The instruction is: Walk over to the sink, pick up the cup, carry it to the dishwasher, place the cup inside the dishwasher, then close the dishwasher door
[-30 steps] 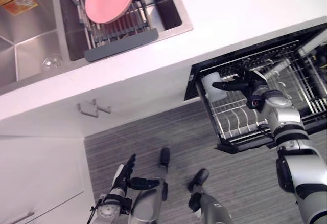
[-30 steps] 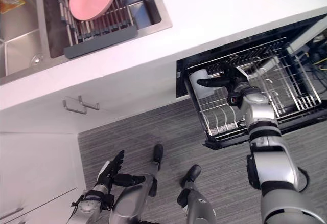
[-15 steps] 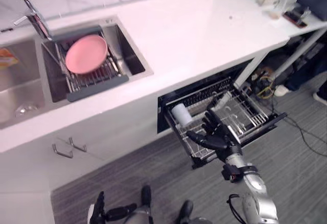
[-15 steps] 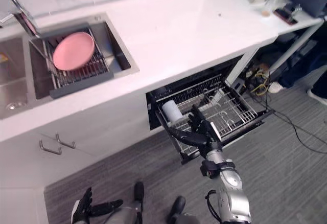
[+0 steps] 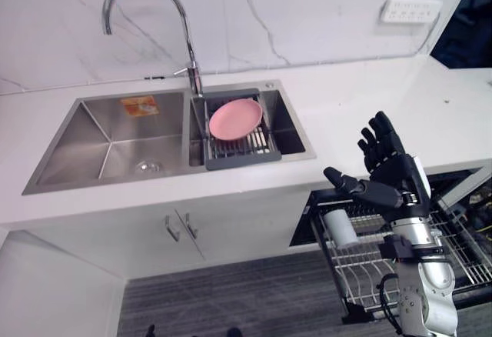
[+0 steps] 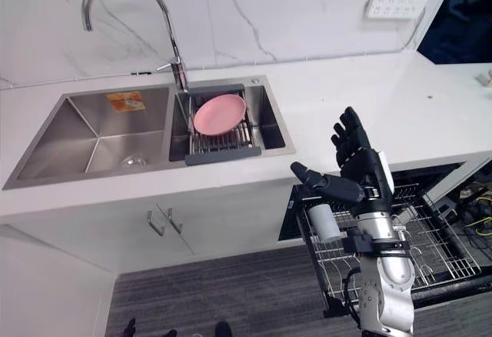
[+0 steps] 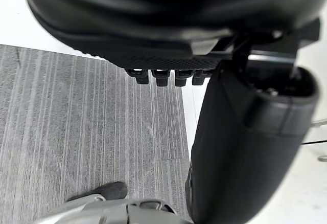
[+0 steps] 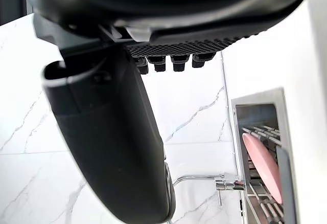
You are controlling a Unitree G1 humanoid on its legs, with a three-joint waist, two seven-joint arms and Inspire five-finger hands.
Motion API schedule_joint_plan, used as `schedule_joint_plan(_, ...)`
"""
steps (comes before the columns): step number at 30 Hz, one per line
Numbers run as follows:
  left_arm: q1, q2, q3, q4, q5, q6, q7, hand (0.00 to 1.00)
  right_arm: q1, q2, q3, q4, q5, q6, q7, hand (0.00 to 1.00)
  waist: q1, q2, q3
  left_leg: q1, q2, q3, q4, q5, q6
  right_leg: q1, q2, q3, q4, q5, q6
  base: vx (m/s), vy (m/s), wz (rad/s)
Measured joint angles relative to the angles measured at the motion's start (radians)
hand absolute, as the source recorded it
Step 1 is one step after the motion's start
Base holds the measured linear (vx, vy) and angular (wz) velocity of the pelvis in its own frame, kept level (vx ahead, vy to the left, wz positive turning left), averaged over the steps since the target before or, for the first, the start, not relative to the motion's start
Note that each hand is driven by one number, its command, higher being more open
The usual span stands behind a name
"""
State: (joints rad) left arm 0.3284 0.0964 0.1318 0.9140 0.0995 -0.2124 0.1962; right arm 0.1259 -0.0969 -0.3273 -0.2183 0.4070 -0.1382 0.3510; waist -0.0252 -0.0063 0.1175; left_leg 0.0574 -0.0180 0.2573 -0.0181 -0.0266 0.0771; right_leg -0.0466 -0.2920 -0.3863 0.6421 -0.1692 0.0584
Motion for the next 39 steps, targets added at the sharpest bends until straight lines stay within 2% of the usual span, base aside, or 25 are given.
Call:
schedule_joint_plan(1,-0.007,0.008,-0.007,0.011,-0.001,0.004,0.003,1.0,0.031,0.007,-0.004,-0.015,0.0,-0.003,-0.005,1.0,-0.02,-0.008,-0.006,0.011,0.0,-0.036,-0.001,0.0,-0.001,-0.018,0.052,0.07,-0.062,-0.03,0.002,0.25,0.0,1.03)
schedule_joint_plan(2,-0.023,0.008,-0.006,0.034,-0.002,0.008,0.005,1.0,0.065,0.006,-0.01,-0.041,0.001,-0.006,-0.012,1.0,-0.021,-0.013,-0.011,0.021,-0.002,-0.066,-0.007,-0.003,-0.005,-0.023,0.088,0.088,-0.17,-0.033,0.0,0.16,-0.005,0.93)
schedule_joint_plan(3,-0.03,0.008,-0.006,0.043,-0.002,0.011,0.005,1.0,0.075,0.006,-0.012,-0.052,0.004,-0.009,-0.014,1.0,-0.021,-0.016,-0.013,0.024,-0.003,-0.075,-0.009,-0.005,-0.008,-0.025,0.102,0.088,-0.227,-0.03,0.001,0.19,-0.044,0.66)
schedule_joint_plan(4,-0.032,0.015,-0.006,0.047,0.001,0.009,0.003,1.0,0.081,0.006,-0.011,-0.064,0.007,-0.012,-0.016,1.0,-0.018,-0.029,-0.02,0.027,-0.008,-0.089,-0.006,-0.01,-0.017,-0.035,0.12,0.089,-0.334,0.002,-0.008,0.16,-0.058,0.37)
schedule_joint_plan(5,-0.031,0.024,-0.005,0.049,0.008,0.008,0.002,1.0,0.077,0.006,-0.01,-0.067,0.014,-0.019,-0.016,1.0,-0.013,-0.047,-0.029,0.027,-0.019,-0.094,-0.003,-0.016,-0.025,-0.039,0.122,0.095,-0.401,0.072,-0.018,0.24,-0.12,0.37)
schedule_joint_plan(6,-0.037,0.029,-0.004,0.064,0.02,0.009,0.002,1.0,0.076,0.003,-0.015,-0.068,0.027,-0.028,-0.017,1.0,-0.014,-0.052,-0.035,0.033,-0.022,-0.106,0.001,-0.025,-0.036,-0.025,0.121,0.093,-0.426,0.099,0.012,0.2,-0.127,0.27)
schedule_joint_plan(7,-0.037,0.029,-0.004,0.069,0.019,0.009,0.006,1.0,0.07,0.003,-0.018,-0.071,0.033,-0.034,-0.03,1.0,-0.014,-0.044,-0.038,0.033,-0.007,-0.101,0.015,-0.04,-0.059,0.008,0.139,0.086,-0.468,0.107,0.008,0.21,-0.139,0.19)
schedule_joint_plan(8,-0.037,0.026,-0.003,0.069,0.018,0.013,0.016,1.0,0.064,0.002,-0.018,-0.072,0.033,-0.039,-0.048,1.0,-0.012,-0.039,-0.039,0.043,0.009,-0.096,0.016,-0.05,-0.067,0.035,0.159,0.082,-0.503,0.116,0.001,0.17,-0.116,-0.02)
schedule_joint_plan(12,-0.036,0.022,0.0,0.071,0.018,0.029,0.022,1.0,0.053,0.002,-0.019,-0.088,0.032,-0.039,-0.086,1.0,-0.011,-0.031,-0.05,0.064,0.037,-0.058,-0.004,-0.06,-0.08,0.071,0.207,0.11,-0.594,0.148,-0.011,0.1,-0.075,-0.26)
schedule_joint_plan(22,-0.034,-0.003,0.038,0.066,0.017,0.055,0.024,1.0,0.063,0.006,-0.019,-0.128,0.022,-0.039,-0.141,1.0,-0.016,-0.008,-0.06,0.093,0.052,0.007,-0.012,-0.075,-0.1,0.106,0.241,0.167,-0.67,0.177,-0.012,0.03,-0.025,-0.18)
schedule_joint_plan(24,-0.035,-0.013,0.056,0.066,0.016,0.055,0.03,1.0,0.063,0.006,-0.019,-0.135,0.025,-0.039,-0.147,1.0,-0.015,0.002,-0.056,0.085,0.066,0.016,0.036,-0.105,-0.102,0.113,0.248,0.175,-0.668,0.171,-0.018,-0.01,-0.047,-0.18)
schedule_joint_plan(26,-0.035,-0.034,0.098,0.068,-0.01,0.053,0.047,1.0,0.074,0.006,-0.016,-0.149,0.027,-0.039,-0.148,1.0,-0.008,0.009,-0.051,0.01,0.104,0.043,0.259,-0.178,-0.129,0.124,0.253,0.197,-0.654,0.147,-0.036,-0.02,-0.077,-0.25)
schedule_joint_plan(29,-0.035,-0.071,0.146,0.036,-0.082,0.047,0.068,1.0,0.118,0.005,-0.016,-0.228,0.032,-0.038,-0.151,1.0,0.0,0.023,-0.038,-0.102,0.165,0.056,0.557,-0.198,-0.134,0.148,0.257,0.215,-0.649,0.137,-0.047,-0.01,-0.069,-0.18)
schedule_joint_plan(30,-0.034,-0.079,0.157,0.036,-0.086,0.051,0.07,1.0,0.123,0.005,-0.017,-0.244,0.032,-0.04,-0.149,1.0,0.001,0.032,-0.039,-0.105,0.171,0.057,0.577,-0.209,-0.134,0.153,0.258,0.219,-0.648,0.135,-0.053,0.02,0.01,-0.21)
schedule_joint_plan(31,-0.03,-0.083,0.159,0.038,-0.092,0.057,0.071,1.0,0.119,0.005,-0.017,-0.251,0.036,-0.05,-0.145,1.0,-0.001,0.037,-0.041,-0.108,0.17,0.057,0.555,-0.235,-0.124,0.156,0.253,0.227,-0.645,0.131,-0.063,0.03,0.05,-0.2)
schedule_joint_plan(33,-0.03,-0.083,0.167,0.034,-0.086,0.055,0.072,1.0,0.105,0.004,-0.017,-0.251,0.042,-0.053,-0.146,1.0,0.003,0.028,-0.037,-0.127,0.152,0.059,0.433,-0.232,-0.122,0.156,0.229,0.243,-0.647,0.127,-0.059,0.02,0.07,-0.23)
schedule_joint_plan(35,-0.023,-0.1,0.186,0.017,-0.076,0.05,0.082,1.0,0.101,0.004,-0.01,-0.257,0.039,-0.053,-0.145,1.0,0.012,0.031,-0.034,-0.167,0.161,0.062,0.319,-0.202,-0.134,0.174,0.201,0.263,-0.661,0.117,-0.043,0.07,0.163,-0.31)
schedule_joint_plan(36,-0.004,-0.115,0.194,-0.003,-0.076,0.045,0.089,1.0,0.104,0.0,0.006,-0.259,0.036,-0.052,-0.143,1.0,0.021,0.035,-0.036,-0.169,0.169,0.068,0.32,-0.169,-0.142,0.19,0.195,0.283,-0.666,0.111,-0.034,0.09,0.174,-0.32)
schedule_joint_plan(37,0.001,-0.118,0.193,-0.008,-0.076,0.043,0.089,1.0,0.106,-0.002,0.012,-0.262,0.035,-0.052,-0.142,1.0,0.024,0.038,-0.037,-0.166,0.169,0.072,0.323,-0.162,-0.14,0.193,0.194,0.29,-0.666,0.108,-0.03,0.16,0.234,-0.5)
schedule_joint_plan(39,0.01,-0.119,0.193,-0.004,-0.074,0.033,0.087,1.0,0.12,-0.02,0.072,-0.304,0.032,-0.052,-0.112,1.0,0.036,0.034,-0.048,-0.155,0.146,0.094,0.336,-0.133,-0.087,0.2,0.171,0.342,-0.66,0.101,-0.012,0.23,0.271,-0.52)
